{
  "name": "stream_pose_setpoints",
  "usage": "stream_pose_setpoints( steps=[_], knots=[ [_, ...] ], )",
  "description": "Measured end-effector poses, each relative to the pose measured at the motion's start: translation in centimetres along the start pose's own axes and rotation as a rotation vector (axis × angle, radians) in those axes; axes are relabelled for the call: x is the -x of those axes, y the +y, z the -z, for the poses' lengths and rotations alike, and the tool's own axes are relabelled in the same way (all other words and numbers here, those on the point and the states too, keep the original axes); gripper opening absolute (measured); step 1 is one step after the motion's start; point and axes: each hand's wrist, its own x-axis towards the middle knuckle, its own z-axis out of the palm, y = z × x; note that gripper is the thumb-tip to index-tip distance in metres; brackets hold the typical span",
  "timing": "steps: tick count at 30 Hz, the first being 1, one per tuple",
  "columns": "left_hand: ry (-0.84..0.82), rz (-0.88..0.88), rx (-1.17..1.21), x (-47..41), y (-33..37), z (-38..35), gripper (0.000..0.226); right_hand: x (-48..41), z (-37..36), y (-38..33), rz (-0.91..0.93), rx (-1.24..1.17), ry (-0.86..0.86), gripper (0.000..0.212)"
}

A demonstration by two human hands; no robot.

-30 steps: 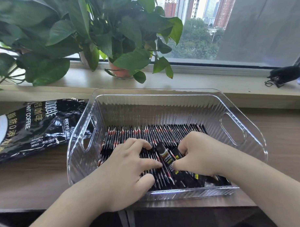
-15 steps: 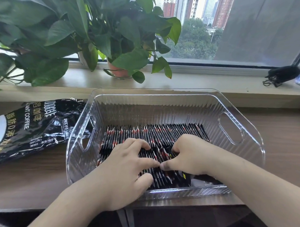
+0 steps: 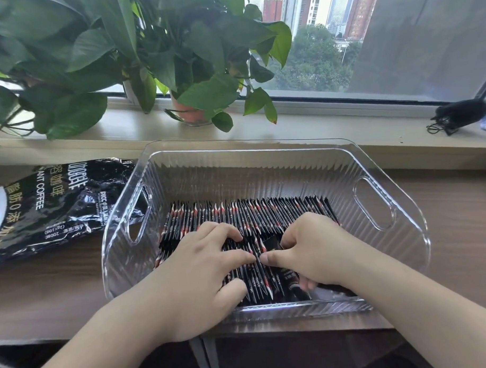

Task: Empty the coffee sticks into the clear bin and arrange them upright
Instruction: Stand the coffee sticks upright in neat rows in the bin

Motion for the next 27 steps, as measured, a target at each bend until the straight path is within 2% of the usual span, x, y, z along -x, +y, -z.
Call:
stream_pose_setpoints(
  steps=[6, 13, 21, 27],
  knots=[
    [-0.043, 0.008, -0.017, 0.0, 0.1, 0.2, 0.071, 1.0, 1.2, 0.7, 0.015, -0.026, -0.056, 0.017],
    [-0.134, -0.007, -0.084, -0.3, 0.1, 0.2, 0.068, 0.2, 0.0, 0.7, -0.001, -0.036, 0.013, 0.039],
    [-0.177, -0.071, -0.139, -0.8, -0.1, 0.0, 0.068, 0.0, -0.4, 0.6, 0.041, -0.091, 0.052, 0.024],
    [-0.065, -0.107, -0.057, -0.2, 0.3, 0.5, 0.072, -0.5, -0.7, 0.9, 0.071, -0.092, 0.072, 0.02]
  ],
)
